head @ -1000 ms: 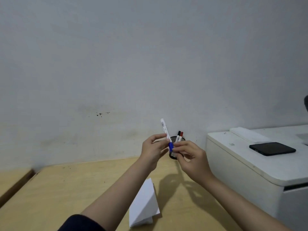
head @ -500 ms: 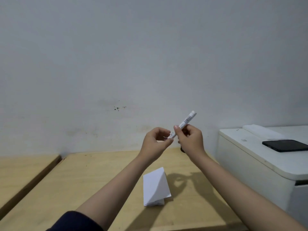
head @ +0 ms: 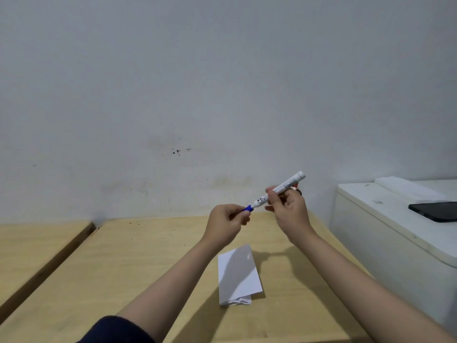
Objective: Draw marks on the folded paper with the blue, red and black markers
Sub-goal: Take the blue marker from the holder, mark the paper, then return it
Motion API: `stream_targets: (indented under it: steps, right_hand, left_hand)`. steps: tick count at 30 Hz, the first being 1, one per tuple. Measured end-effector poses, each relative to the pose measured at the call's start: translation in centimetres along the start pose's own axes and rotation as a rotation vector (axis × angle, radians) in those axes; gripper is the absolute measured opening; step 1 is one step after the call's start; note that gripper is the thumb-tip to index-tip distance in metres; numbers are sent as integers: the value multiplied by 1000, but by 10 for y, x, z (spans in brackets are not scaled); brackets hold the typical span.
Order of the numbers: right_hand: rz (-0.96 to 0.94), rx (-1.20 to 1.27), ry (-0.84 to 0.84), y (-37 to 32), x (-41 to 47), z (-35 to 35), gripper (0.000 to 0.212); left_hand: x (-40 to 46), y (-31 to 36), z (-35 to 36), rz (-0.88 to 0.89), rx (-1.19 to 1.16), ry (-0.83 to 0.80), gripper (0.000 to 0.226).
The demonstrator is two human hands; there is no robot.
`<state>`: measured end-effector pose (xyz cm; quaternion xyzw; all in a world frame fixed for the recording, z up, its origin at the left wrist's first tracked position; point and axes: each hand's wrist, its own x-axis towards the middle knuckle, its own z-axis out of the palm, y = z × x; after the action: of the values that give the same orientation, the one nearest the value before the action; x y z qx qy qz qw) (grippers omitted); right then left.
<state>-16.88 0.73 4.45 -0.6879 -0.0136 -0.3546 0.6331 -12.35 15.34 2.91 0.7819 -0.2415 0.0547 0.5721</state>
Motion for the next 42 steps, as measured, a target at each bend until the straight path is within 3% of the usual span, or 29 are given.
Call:
stream_targets:
  steps: [7, 12, 15, 19, 23, 27, 38, 42]
  right_hand:
    - [103, -8, 63, 33, 7, -9, 14]
    - [147, -96, 21, 57, -3, -7, 13]
    - [163, -119, 5, 67, -7, -4, 15]
    - [220, -59, 0, 73, -10, 3, 13]
    - [294, 55, 4, 75, -15, 14, 8]
    - [377, 196, 9, 75, -18, 29, 19]
    - [474, 201, -72, 89, -22, 62, 15]
    - [559, 203, -110, 94, -21, 67, 8]
  left_hand:
    - [16, -51, -21, -168, 114, 57, 26]
    - [25, -97, -29, -282, 344, -20, 28]
    - [24, -115, -27, -271, 439, -83, 17]
    - [23, -125, -21, -247, 394, -94, 13]
    - [17, -137, -21, -258, 368, -65, 30]
    - [8, -147, -23, -248, 286, 38, 41]
    - [-2, -144, -22, -174, 158, 161, 15]
    - [-17, -138, -24, -180, 113, 49, 10]
